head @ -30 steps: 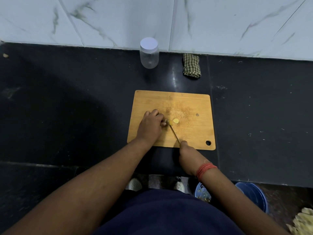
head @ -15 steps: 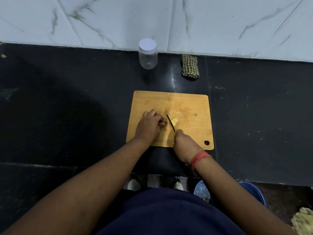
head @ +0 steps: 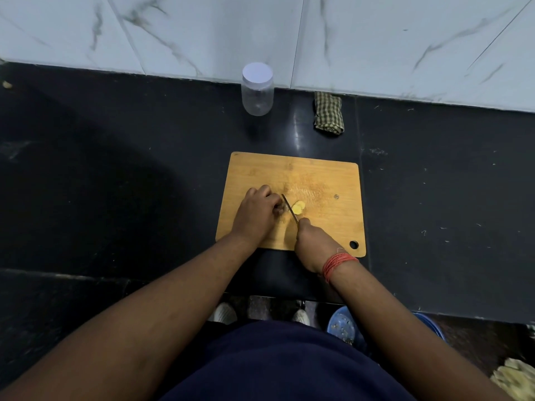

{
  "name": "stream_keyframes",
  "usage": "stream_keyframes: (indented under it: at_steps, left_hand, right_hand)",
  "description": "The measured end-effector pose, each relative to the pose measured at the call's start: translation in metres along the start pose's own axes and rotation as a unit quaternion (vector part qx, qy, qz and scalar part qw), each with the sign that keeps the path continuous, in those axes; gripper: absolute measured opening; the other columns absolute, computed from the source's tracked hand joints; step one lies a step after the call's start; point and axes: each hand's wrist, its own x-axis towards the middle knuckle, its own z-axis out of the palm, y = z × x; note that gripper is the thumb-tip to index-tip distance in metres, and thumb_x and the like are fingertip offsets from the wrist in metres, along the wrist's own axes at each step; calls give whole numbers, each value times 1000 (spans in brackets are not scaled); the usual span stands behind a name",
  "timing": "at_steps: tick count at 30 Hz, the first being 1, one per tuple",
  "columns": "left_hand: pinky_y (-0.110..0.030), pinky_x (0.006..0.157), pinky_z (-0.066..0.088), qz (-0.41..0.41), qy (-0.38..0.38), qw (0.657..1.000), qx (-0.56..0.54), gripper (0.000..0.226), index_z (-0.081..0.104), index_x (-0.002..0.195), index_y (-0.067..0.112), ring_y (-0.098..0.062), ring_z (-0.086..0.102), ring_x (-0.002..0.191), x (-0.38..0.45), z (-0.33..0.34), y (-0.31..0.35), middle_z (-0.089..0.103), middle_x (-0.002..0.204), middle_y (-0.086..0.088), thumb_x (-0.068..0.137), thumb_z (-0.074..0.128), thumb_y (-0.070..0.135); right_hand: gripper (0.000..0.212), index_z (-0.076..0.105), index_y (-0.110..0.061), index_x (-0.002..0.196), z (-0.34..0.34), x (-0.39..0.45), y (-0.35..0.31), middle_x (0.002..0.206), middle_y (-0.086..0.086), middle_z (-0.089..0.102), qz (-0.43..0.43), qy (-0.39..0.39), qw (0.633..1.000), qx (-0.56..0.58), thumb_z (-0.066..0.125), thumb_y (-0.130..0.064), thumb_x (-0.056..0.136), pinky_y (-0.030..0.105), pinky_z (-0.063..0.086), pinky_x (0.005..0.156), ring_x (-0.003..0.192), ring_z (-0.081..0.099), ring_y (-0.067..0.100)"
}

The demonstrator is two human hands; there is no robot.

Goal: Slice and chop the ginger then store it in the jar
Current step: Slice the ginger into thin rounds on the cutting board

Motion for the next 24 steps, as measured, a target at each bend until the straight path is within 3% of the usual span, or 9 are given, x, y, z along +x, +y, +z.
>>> stream_keyframes:
  at_steps: [7, 11, 22, 24]
  left_hand:
    - [-33, 77, 45, 9, 7, 1000, 8, 13, 70, 103, 13, -25, 49, 97, 0, 2, 0, 60, 105, -2, 92, 64, 17]
    - [-36, 75, 48, 1, 17, 1000, 0, 12, 70, 102, 14, -24, 48, 93, -1, 4, -1, 58, 101, -1, 91, 64, 16]
    - [-35, 78, 48, -36, 6, 999, -20, 12, 71, 102, 17, -18, 45, 97, -3, 3, 4, 55, 99, 4, 95, 62, 19]
    - [-36, 79, 48, -40, 7, 999, -22, 12, 71, 101, 17, -18, 45, 97, -2, 4, 4, 54, 98, 4, 95, 62, 20]
  right_hand:
    - [58, 16, 7, 148, -4, 18, -14, 122, 23, 60, 22, -7, 999, -45, 41, 3, 95, 34, 43, 75, 108, 61, 34]
    - [65, 8, 9, 148, 3, 21, -12, 118, 24, 61, 24, -7, 998, -51, 41, 7, 92, 32, 42, 72, 105, 62, 34]
    - [51, 27, 4, 136, 12, 7, 5, 107, 24, 62, 6, -37, 998, -42, 43, 10, 87, 33, 42, 68, 96, 63, 35]
    - [48, 29, 2, 133, 12, 1, 9, 98, 19, 61, 1, -27, 999, -37, 42, 11, 87, 32, 40, 67, 86, 62, 32]
